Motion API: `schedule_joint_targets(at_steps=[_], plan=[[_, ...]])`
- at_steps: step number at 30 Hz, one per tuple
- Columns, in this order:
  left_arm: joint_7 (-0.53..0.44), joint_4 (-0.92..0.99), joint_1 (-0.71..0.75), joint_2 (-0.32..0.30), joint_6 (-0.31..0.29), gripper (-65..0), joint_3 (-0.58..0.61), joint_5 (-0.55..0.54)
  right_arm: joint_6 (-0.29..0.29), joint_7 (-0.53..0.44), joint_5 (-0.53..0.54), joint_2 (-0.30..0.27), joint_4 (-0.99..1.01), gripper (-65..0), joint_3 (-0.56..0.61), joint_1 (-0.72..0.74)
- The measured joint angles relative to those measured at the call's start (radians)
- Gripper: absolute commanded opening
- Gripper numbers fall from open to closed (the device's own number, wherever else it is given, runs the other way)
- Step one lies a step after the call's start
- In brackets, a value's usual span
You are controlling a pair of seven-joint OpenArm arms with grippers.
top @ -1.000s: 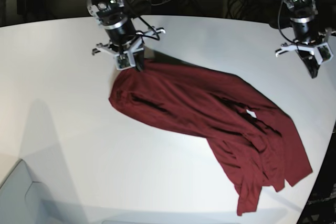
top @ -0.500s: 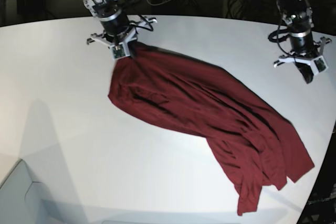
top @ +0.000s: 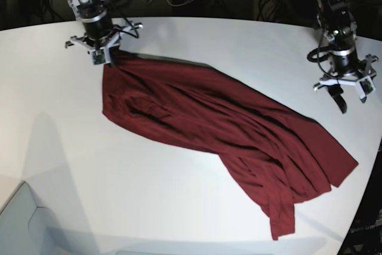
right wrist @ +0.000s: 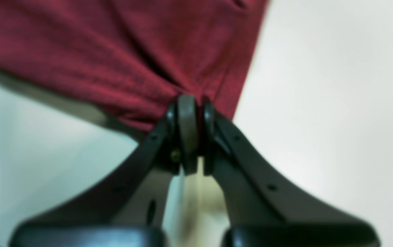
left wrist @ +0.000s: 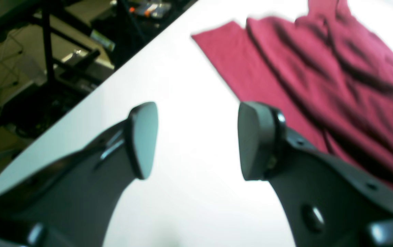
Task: Layout the t-shirt on the table in an organized manner, then fold the t-shirt properly
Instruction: 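Lift and drag the grasped shirt edge away from the heap with the right gripper, then lower the left gripper onto the shirt's opposite edge and grasp it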
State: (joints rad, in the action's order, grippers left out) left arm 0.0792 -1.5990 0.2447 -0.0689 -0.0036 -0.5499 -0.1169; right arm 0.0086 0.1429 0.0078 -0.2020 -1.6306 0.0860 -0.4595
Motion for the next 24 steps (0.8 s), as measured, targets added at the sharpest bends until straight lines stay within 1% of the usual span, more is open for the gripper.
schedule_joint_targets(at_steps=[6, 9, 12, 16, 19, 21, 24], plan=[[-0.005, 0.053, -0.08, 0.0, -0.001, -29.3, 0.009, 0.004, -0.001, -0.035, 0.0, 0.0, 0.08, -65.0, -0.117, 0.058], [0.0, 0.152, -0.145, 0.0, 0.001, -29.3, 0.008, 0.006, -0.002, -0.04, 0.0, 0.025, 0.128, -65.0, -0.174, 0.102], [0.0, 0.262, -0.199, 0.0, -0.003, -29.3, 0.008, 0.02, -0.002, -0.04, -0.001, 0.027, 0.135, -65.0, -0.187, 0.107], [-0.002, 0.409, -0.275, -0.022, 0.0, -29.3, 0.031, 0.108, -0.002, -0.051, -0.003, 0.03, 0.136, -65.0, -0.186, 0.102], [-0.002, 0.442, -0.307, -0.034, -0.005, -29.7, 0.067, 0.142, -0.002, -0.051, -0.003, 0.031, 0.137, -65.0, -0.186, 0.101], [-0.001, 0.445, -0.327, -0.037, -0.003, -33.0, 0.091, 0.151, -0.002, -0.051, -0.003, 0.03, 0.137, -65.0, -0.186, 0.101], [0.002, 0.449, -0.346, -0.053, -0.009, -42.7, 0.139, 0.201, -0.002, -0.051, -0.003, 0.03, 0.137, -65.0, -0.186, 0.101]])
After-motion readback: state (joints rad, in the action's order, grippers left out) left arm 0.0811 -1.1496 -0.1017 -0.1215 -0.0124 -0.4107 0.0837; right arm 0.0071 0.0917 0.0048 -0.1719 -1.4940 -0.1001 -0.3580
